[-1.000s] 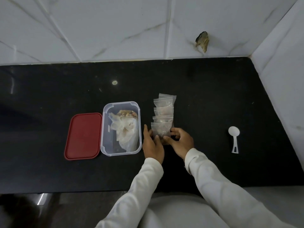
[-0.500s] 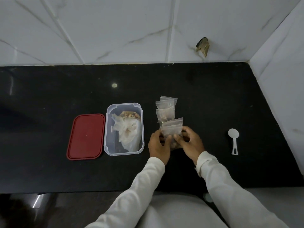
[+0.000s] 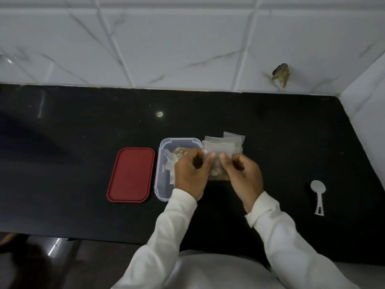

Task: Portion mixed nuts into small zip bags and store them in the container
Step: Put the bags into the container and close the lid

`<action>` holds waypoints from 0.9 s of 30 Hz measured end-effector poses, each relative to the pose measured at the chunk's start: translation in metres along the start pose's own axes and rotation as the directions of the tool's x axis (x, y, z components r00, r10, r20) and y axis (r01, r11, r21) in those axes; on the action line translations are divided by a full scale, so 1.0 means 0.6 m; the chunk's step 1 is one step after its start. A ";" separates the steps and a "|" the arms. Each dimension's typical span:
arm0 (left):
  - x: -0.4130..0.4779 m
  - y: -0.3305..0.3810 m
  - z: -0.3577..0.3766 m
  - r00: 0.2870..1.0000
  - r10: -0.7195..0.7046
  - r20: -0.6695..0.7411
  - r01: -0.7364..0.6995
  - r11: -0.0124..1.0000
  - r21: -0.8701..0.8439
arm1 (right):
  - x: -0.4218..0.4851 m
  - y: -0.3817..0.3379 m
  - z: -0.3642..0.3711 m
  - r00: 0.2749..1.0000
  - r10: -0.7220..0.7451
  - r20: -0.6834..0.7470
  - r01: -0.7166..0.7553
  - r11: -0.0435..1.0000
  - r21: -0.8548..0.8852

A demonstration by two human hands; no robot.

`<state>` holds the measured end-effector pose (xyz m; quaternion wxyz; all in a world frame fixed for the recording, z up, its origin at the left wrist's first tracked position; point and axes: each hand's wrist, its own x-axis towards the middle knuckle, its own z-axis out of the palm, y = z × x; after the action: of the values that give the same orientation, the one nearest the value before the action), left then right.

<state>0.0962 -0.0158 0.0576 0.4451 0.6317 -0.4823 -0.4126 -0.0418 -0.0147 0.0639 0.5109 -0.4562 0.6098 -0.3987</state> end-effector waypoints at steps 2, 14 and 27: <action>0.007 -0.010 -0.033 0.999 -0.033 -0.026 0.032 0.999 -0.021 | 0.003 -0.008 0.031 1.000 -0.008 0.030 0.009 1.000 -0.029; 0.029 -0.077 -0.129 0.986 -0.124 -0.115 0.152 0.946 0.286 | 0.025 -0.005 0.151 0.981 0.110 0.157 -0.046 0.931 -0.363; 0.026 -0.077 -0.124 0.977 -0.096 0.192 -0.095 0.608 0.788 | 0.044 0.008 0.208 0.982 0.187 0.036 -0.069 0.523 -0.850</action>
<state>0.1812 -0.0121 0.0314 0.0644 0.7149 -0.6598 -0.2222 0.0791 -0.0415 0.0323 0.2911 -0.6236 0.7254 0.0130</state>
